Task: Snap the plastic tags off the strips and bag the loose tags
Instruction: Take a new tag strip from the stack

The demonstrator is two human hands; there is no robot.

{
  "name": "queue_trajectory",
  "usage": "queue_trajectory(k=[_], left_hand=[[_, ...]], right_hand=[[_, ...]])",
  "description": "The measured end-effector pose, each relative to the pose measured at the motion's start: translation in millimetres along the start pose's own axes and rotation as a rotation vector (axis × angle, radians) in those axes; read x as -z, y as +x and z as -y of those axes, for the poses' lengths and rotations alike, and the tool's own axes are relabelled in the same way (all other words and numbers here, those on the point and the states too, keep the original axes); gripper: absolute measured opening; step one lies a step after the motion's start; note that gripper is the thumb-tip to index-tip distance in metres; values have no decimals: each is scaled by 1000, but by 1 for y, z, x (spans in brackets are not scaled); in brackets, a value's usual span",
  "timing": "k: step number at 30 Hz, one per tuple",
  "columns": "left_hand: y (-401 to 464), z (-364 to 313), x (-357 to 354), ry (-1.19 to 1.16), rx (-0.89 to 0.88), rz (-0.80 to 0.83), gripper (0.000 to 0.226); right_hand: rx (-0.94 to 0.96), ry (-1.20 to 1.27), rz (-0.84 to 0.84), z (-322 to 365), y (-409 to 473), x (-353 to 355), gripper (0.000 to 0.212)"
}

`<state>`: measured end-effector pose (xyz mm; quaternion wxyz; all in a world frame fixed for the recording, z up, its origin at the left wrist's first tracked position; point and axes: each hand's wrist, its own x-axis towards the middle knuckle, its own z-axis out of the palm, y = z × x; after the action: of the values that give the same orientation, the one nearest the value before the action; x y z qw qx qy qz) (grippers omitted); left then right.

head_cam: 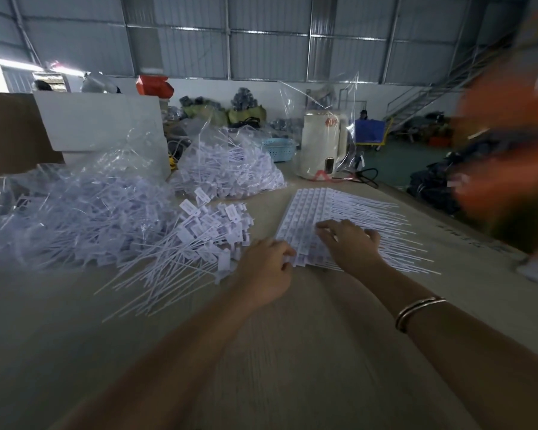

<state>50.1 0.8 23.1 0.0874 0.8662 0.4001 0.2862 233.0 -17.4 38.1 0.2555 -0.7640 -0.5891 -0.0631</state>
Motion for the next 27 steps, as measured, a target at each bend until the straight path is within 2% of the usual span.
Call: queue_trajectory(k=[4, 7, 10, 14, 17, 20, 24, 27], left_hand=[[10, -8, -9, 95, -100, 70, 48], [23, -16, -17, 45, -74, 72, 56], [34, -23, -20, -134, 29, -55, 46], [34, -19, -26, -181, 80, -210, 36], [31, -15, -34, -82, -52, -87, 37], [28, -12, -39, 70, -150, -3, 36], [29, -12, -39, 153, -183, -25, 35], [29, -17, -37, 196, -180, -16, 34]], right_hand=[[49, 157, 12, 4, 11, 4, 33], [119, 251, 54, 5, 19, 7, 35], [148, 238, 95, 5, 21, 9, 39], [154, 187, 237, -4, 16, 10, 38], [152, 113, 321, -12, 15, 9, 31], [147, 171, 188, -11, 21, 9, 24], [118, 349, -224, -7, 31, 22, 30], [156, 476, -381, 2, 34, 35, 36]])
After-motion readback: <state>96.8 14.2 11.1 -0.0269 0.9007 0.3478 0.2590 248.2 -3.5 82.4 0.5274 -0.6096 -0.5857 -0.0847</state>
